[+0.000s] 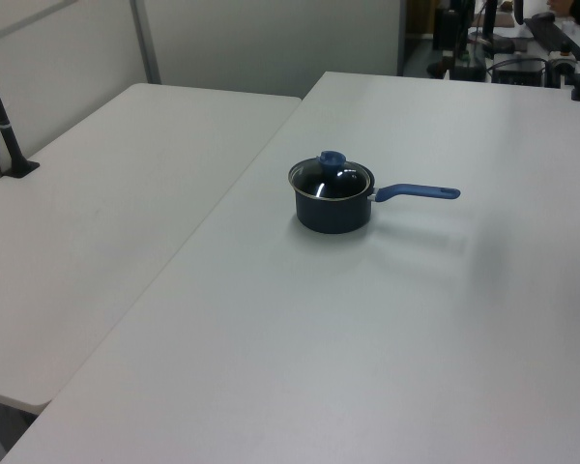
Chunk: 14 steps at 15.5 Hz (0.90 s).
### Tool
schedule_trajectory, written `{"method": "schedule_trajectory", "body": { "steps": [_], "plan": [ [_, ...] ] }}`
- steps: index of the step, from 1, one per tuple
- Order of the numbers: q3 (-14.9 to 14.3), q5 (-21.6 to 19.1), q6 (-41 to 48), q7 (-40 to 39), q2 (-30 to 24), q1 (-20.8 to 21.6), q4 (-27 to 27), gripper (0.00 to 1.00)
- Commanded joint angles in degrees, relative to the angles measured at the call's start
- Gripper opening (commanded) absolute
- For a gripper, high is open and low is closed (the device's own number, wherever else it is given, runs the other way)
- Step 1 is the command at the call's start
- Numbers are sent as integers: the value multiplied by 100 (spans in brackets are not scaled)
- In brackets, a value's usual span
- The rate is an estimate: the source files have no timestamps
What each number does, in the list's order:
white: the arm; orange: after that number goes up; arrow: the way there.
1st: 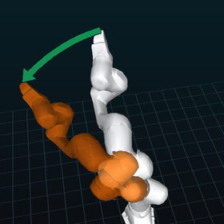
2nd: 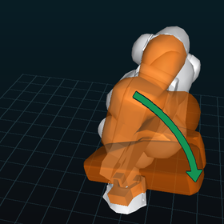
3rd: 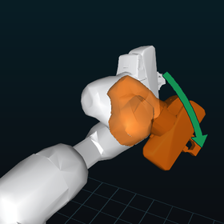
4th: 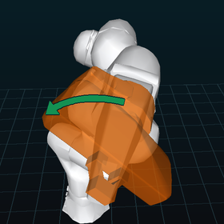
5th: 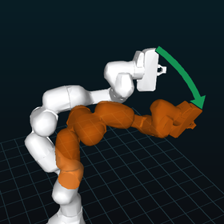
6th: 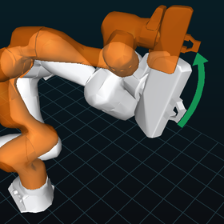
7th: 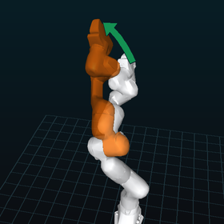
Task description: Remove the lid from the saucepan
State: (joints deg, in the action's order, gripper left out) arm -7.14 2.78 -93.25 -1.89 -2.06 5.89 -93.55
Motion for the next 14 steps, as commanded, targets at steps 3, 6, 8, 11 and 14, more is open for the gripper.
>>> {"method": "schedule_trajectory", "body": {
  "steps": [3, 6, 8, 11, 14],
  "plan": [
    [72, -59, -1202, 1019, 1091, -54, 364, 100],
    [72, -6, -2063, 2435, 1566, 183, 426, 100],
    [72, -6, -2468, 2991, 1848, 201, 522, 100],
    [81, -6, -2996, 3571, 2357, 342, 785, 100],
    [72, 29, -3296, 3801, 2727, 412, 935, 100]
  ]
}}
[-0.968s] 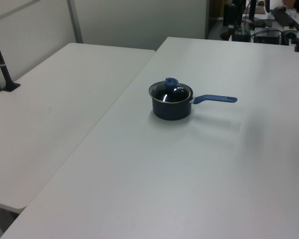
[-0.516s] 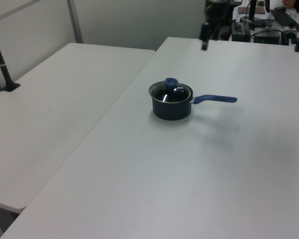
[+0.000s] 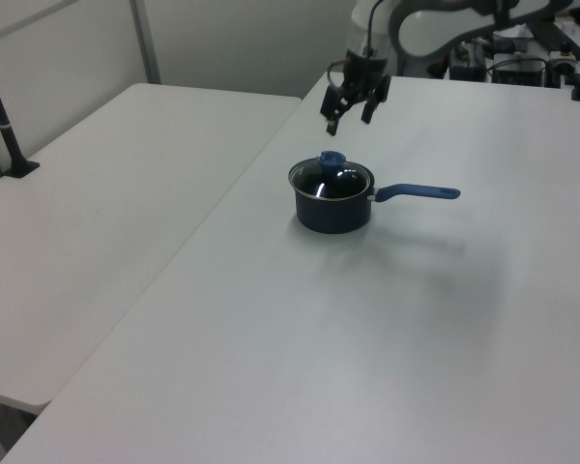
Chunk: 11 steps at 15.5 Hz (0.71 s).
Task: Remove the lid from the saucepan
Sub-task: 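Lower the open gripper onto the blue knob of the glass lid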
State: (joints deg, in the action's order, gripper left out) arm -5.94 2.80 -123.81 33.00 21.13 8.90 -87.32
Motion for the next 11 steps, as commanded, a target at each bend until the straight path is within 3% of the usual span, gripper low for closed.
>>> {"method": "schedule_trajectory", "body": {
  "steps": [1, 5, 11],
  "plan": [
    [-47, 106, -275, 312, 453, 120, 312, 100],
    [-47, 510, -276, 321, 629, 296, 294, 98],
    [-38, 766, -276, 329, 656, 349, 259, 66]
  ]
}}
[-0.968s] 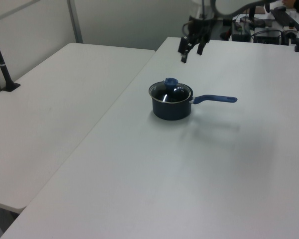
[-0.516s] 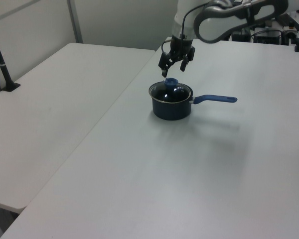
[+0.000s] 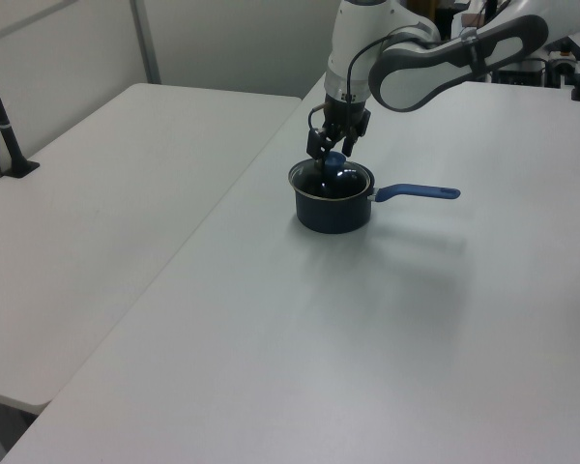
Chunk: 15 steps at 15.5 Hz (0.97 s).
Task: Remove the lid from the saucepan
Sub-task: 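Close the gripper on the blue lid knob, then lift the glass lid off the pot and carry it beside the handle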
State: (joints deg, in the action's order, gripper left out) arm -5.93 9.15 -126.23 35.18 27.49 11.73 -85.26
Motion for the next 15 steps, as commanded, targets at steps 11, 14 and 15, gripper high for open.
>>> {"method": "schedule_trajectory", "body": {
  "steps": [11, 14, 15],
  "plan": [
    [-40, 122, 150, -28, -401, -22, -26, 51],
    [-40, 113, 545, -414, -656, -109, -52, 51],
    [-40, 113, 738, -633, -787, -171, -87, 51]
  ]
}}
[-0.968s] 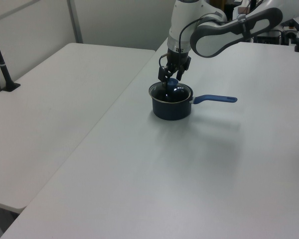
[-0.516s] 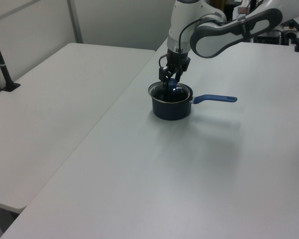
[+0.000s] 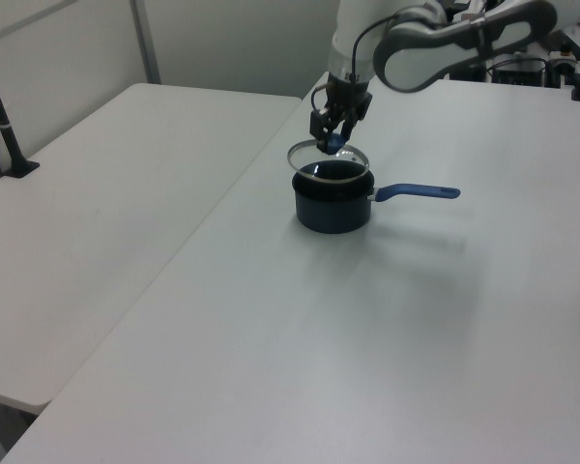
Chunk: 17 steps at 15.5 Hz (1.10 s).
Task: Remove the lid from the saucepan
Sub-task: 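Lift the glass lid off the pot and carry it beside the handle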
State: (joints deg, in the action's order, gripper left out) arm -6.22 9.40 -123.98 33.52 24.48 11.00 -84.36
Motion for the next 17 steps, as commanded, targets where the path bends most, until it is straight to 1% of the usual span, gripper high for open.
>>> {"method": "schedule_trajectory", "body": {
  "steps": [1, 2, 3, 4, 6, 9, 11, 13, 16, 17],
  "plan": [
    [-3, 89, 715, -809, -706, -159, -352, 51],
    [58, 97, 891, -1274, -995, -264, -641, 51],
    [155, 97, 1084, -1792, -1407, -430, -1052, 51],
    [191, 89, 1252, -2293, -1794, -615, -1457, 51],
    [200, 80, 1664, -3129, -2419, -731, -2056, 51],
    [200, 71, 2481, -4123, -3009, -854, -2593, 51],
    [200, 71, 2782, -4607, -3361, -854, -3067, 51],
    [191, 88, 2809, -4837, -3503, -967, -3454, 51],
    [191, 97, 2695, -5144, -3363, -1371, -3675, 50],
    [191, 97, 2538, -5172, -3241, -1486, -3780, 50]
  ]
}}
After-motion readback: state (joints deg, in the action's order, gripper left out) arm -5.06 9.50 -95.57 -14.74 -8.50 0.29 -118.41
